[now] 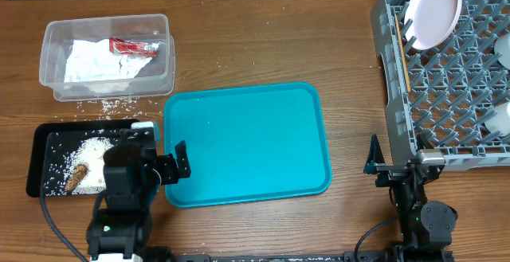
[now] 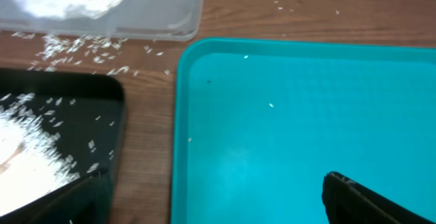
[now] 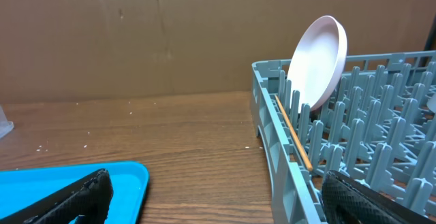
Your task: Sort waste into correct bins and load items into the dishwasher
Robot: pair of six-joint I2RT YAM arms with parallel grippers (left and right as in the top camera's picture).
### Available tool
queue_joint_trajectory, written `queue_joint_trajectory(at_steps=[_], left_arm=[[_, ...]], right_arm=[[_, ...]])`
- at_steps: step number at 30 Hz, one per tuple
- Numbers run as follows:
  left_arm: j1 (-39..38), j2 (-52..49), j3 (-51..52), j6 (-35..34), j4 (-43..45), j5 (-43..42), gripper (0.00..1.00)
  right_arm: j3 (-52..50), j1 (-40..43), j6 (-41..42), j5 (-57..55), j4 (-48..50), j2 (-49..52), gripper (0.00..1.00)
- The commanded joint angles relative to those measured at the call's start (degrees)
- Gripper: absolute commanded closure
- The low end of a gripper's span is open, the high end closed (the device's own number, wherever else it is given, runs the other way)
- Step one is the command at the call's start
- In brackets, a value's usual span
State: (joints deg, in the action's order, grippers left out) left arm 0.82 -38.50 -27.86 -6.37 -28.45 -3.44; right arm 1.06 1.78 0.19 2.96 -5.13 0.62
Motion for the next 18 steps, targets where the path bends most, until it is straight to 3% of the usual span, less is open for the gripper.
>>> queue_joint_trajectory(at_steps=[1,5,12,18], left_arm=[[-0.13,2.34,5.4,3.21,5.86,-5.11,0.0],[-0.13,5.88,11.19,3.19,14.51,-7.82,0.0],[-0.13,14.21,16.11,3.21,17.59,-6.29,0.0],[-0.13,21.0,21.2,3.17,26.05,-5.07,0.0]], right_arm=[[-0.59,-0.11,-0.24,-0.35,0.46,-0.46,0.0],[-0.59,-0.11,-0.24,-0.35,0.46,-0.46,0.0],[-0.59,-0.11,-0.24,-0.35,0.46,-0.46,0.0],[-0.59,-0.11,-0.24,-0.35,0.46,-0.46,0.0]])
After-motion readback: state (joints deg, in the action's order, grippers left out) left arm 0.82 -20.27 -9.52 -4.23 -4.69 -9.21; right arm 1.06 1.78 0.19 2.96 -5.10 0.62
